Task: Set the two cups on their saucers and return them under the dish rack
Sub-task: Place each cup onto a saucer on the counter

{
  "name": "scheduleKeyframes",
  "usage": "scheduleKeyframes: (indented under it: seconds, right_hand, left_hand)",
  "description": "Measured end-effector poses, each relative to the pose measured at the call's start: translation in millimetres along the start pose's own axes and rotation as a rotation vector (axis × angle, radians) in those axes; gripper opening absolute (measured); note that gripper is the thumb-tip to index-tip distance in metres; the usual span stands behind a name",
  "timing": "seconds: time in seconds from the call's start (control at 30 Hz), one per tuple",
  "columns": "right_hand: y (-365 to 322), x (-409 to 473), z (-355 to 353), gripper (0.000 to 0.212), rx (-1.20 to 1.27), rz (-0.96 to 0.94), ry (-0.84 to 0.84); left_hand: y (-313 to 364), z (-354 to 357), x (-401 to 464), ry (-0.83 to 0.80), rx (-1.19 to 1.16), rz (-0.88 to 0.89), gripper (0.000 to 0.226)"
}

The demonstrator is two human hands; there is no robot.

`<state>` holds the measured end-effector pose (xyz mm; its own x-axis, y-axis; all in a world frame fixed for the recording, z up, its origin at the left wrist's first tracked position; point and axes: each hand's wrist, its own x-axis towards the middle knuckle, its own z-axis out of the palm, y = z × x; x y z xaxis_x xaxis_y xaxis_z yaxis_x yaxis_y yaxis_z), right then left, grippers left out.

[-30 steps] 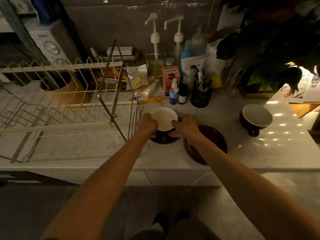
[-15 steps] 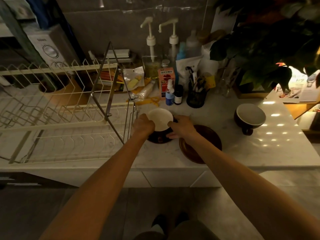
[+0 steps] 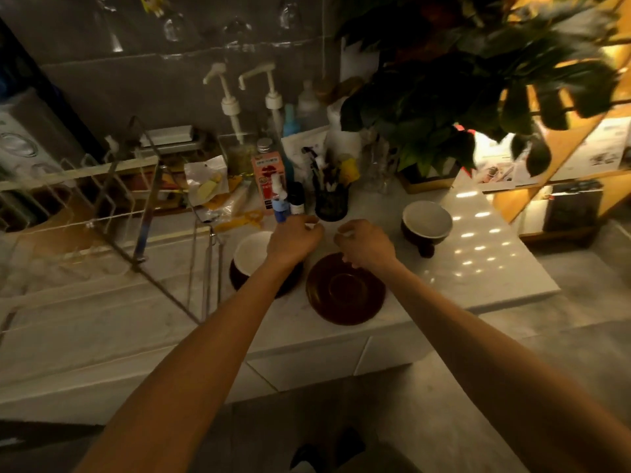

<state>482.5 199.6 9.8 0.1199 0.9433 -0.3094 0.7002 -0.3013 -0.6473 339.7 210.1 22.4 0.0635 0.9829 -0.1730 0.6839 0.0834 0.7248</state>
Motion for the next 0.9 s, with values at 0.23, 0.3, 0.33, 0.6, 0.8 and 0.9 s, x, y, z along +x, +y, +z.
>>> scheduleKeyframes:
  seconds: [0.23, 0.3, 0.33, 0.6, 0.8, 0.9]
  right_hand:
    - [66, -5, -60, 0.044, 0.018, 0.099, 0.244]
    - [81, -4, -73, 0.043, 0.039, 0.145, 0.308]
    - [88, -2, -79, 0.043, 0.05, 0.165, 0.334]
    - [110, 16, -104, 0.046, 0.063, 0.227, 0.459]
    - [124, 35, -103, 0.047, 0.02, 0.247, 0.409]
    - [130, 42, -102, 0.045, 0.069, 0.259, 0.367]
  left_hand:
    - [50, 70, 25, -0.21, -0.275, -0.144, 0.032]
    - [59, 88, 30, -0.214, -0.309, -0.148, 0.031]
    - [62, 96, 32, -0.221, -0.322, -0.161, 0.033]
    - [82, 131, 53, -0.233, -0.375, -0.234, 0.034]
    - [89, 142, 67, -0.246, -0.375, -0.267, 0.036]
    - [91, 149, 73, -0.242, -0.389, -0.26, 0.034]
